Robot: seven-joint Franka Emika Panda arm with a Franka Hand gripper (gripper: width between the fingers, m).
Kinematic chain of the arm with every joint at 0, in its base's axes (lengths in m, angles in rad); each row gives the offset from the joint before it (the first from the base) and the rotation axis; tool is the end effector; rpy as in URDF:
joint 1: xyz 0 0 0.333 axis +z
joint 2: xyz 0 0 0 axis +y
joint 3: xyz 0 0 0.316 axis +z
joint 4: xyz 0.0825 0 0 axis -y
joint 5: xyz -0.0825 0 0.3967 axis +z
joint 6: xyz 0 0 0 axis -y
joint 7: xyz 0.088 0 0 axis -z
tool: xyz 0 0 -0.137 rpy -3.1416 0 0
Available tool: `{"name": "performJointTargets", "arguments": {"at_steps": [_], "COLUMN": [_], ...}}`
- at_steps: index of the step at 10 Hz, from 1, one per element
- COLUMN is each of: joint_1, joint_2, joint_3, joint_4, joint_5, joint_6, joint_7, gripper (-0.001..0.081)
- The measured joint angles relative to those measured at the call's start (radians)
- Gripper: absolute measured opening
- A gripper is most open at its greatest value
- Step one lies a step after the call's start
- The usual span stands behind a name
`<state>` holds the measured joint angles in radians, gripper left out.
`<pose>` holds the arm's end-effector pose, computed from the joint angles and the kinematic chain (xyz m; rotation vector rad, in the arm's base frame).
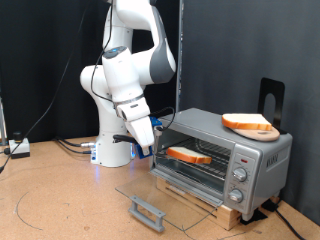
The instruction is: Make a piece of toast with the oven
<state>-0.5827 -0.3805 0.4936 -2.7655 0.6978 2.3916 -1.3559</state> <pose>0.3817 -0.0372 0.2749 -2.7347 -1.0229 -0.3002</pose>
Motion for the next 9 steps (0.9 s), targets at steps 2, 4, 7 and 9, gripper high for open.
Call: {"name": "performJointTargets", "arguments": {"at_steps": [2, 4, 7, 9], "joint_1": [0.036, 0.070, 0.079, 0.037], "joint_2": [-0.028, -0.075, -0.165, -0.212], "joint_3": [0.000, 0.003, 0.008, 0.012], "joint_4": [-0.021, -0.046, -0.074, -0.091], "joint_5": [0.056, 0.082, 0.059, -0.037], "joint_6": [-0.002, -0.006, -0.039, -0.040], "joint_7": [-0.054, -0.058, -0.035, 0.003], "gripper": [0.0396, 0.0396, 0.0396, 0.0396]}}
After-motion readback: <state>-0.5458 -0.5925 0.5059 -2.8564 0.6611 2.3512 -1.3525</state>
